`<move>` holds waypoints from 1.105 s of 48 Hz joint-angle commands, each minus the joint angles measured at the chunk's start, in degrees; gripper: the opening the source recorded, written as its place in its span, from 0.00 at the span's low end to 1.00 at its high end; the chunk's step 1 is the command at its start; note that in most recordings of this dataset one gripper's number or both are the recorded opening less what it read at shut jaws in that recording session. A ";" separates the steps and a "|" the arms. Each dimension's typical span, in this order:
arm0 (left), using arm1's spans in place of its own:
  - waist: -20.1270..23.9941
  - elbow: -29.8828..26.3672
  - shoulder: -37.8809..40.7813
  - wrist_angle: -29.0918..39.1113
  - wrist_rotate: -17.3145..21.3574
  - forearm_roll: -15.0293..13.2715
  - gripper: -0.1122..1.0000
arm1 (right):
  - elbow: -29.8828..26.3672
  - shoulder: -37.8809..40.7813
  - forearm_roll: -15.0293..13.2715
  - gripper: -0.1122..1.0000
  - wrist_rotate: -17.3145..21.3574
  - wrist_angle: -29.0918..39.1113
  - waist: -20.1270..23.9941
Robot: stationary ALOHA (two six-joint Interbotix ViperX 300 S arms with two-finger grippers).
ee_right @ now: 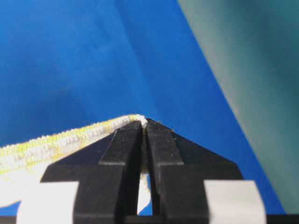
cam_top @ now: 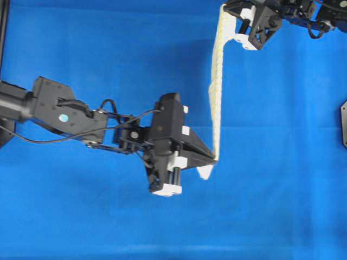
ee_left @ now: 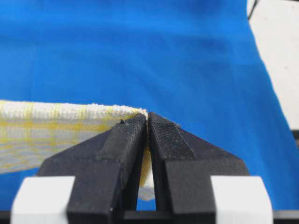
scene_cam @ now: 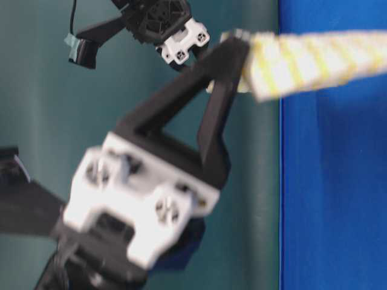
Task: Fold the yellow towel.
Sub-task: 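Lift the strip and rotate it vertical, right gripper moving to top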
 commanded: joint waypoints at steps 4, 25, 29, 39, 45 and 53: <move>-1.23 -5.01 1.93 -0.53 0.44 0.18 0.12 | -2.72 0.26 -0.44 0.12 0.00 -0.53 -2.02; -0.26 -5.80 4.57 -0.53 1.14 0.26 0.12 | -3.08 0.79 -0.44 0.12 -0.09 -0.53 -2.37; -0.26 -5.19 4.57 -0.53 1.76 0.18 0.12 | -2.99 1.23 -0.44 0.12 -0.09 -0.70 -2.37; -0.26 -2.55 4.48 -2.90 1.85 0.26 0.12 | -3.08 3.69 -0.53 0.12 -0.09 -3.16 -2.20; -0.18 0.26 3.69 -4.66 1.85 0.26 0.12 | -3.52 5.36 -0.44 0.12 -0.09 -4.22 -1.76; 0.09 2.90 2.55 -6.15 1.85 0.18 0.12 | -4.92 7.47 -0.44 0.12 -0.09 -4.22 -1.05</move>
